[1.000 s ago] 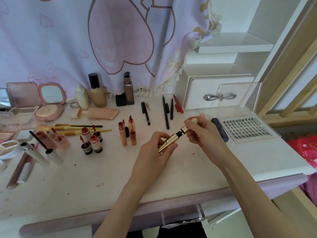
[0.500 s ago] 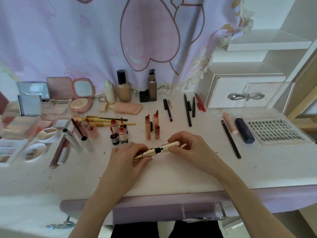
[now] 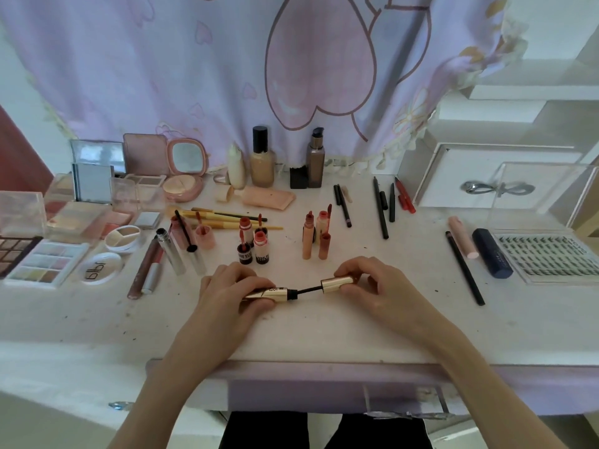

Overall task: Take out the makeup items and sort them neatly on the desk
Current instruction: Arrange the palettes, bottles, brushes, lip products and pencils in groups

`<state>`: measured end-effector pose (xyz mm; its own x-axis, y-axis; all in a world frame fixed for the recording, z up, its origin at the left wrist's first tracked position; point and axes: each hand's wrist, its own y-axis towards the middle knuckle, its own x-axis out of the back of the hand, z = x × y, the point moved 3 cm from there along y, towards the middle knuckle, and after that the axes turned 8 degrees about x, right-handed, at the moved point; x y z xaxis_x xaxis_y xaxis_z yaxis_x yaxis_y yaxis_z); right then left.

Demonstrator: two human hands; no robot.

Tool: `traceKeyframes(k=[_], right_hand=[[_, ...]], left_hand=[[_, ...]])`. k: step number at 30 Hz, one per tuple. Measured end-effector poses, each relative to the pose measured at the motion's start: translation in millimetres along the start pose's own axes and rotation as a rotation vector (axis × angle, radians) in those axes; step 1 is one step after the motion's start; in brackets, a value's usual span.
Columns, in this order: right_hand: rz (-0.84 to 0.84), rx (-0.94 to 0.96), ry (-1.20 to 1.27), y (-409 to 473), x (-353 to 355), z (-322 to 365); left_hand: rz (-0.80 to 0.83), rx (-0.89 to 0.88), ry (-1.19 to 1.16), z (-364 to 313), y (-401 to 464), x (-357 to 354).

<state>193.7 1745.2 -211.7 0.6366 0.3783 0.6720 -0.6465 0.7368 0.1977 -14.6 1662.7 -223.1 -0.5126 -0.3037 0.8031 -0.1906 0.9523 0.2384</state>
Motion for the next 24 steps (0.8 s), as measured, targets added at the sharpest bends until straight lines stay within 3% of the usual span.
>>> traceKeyframes(k=[17,24], right_hand=[[-0.060,-0.080,0.076,-11.8,12.6,-3.8],[-0.180,-0.121,0.109,-23.3,33.7,-17.6]], left_hand=[[-0.033,-0.008,-0.042,0.0,-0.9,-1.0],[-0.062,0.015,-0.058,3.1,1.0,2.3]])
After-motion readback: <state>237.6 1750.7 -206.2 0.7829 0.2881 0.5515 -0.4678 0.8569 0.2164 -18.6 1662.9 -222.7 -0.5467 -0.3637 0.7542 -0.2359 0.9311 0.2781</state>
